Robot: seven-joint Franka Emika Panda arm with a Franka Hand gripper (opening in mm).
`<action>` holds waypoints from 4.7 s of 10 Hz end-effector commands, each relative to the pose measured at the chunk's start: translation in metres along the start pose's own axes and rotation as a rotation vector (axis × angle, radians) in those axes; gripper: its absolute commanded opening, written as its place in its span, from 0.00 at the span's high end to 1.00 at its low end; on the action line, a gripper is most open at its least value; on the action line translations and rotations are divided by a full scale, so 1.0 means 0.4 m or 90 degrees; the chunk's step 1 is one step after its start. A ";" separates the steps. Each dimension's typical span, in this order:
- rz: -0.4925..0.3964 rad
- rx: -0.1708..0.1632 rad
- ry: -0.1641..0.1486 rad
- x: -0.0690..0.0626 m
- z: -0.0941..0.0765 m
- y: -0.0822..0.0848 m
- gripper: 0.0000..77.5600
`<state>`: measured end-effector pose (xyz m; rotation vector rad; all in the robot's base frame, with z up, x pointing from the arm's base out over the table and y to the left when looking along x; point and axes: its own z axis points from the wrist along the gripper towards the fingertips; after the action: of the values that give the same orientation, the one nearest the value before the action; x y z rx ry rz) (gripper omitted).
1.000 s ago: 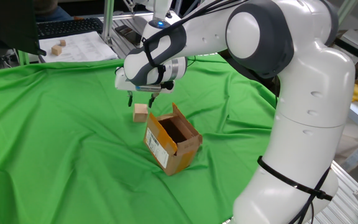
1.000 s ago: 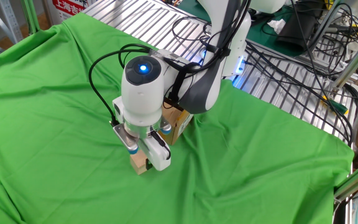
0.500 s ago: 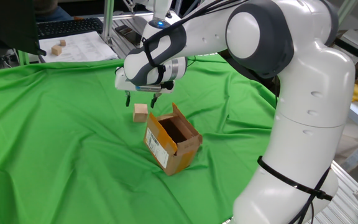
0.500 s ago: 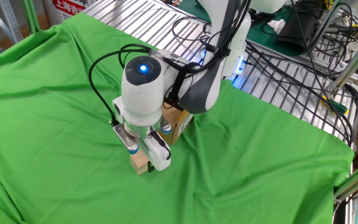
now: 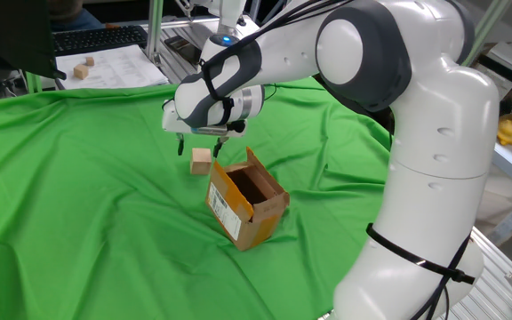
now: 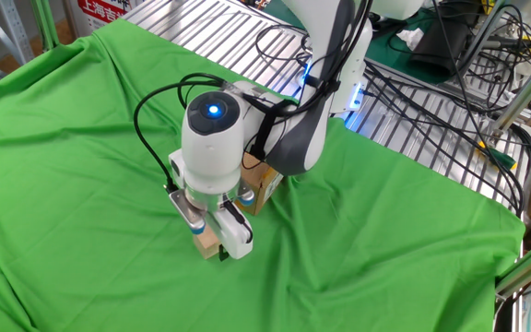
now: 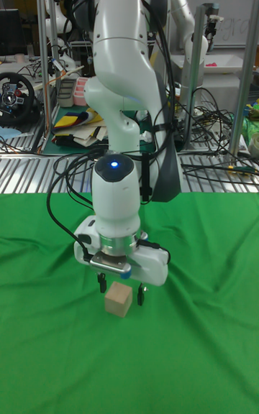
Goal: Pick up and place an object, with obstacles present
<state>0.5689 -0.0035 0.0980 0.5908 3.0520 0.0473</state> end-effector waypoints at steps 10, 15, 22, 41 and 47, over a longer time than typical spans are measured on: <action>-0.016 0.012 -0.009 -0.003 0.009 0.004 0.00; -0.016 0.013 -0.009 -0.003 0.009 0.004 0.98; -0.016 0.013 -0.009 -0.003 0.009 0.004 0.98; 0.048 0.036 0.028 0.142 -0.299 0.025 0.98; 0.037 0.047 0.042 0.138 -0.386 -0.006 0.98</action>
<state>0.5132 0.0148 0.2399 0.6975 3.1016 -0.0335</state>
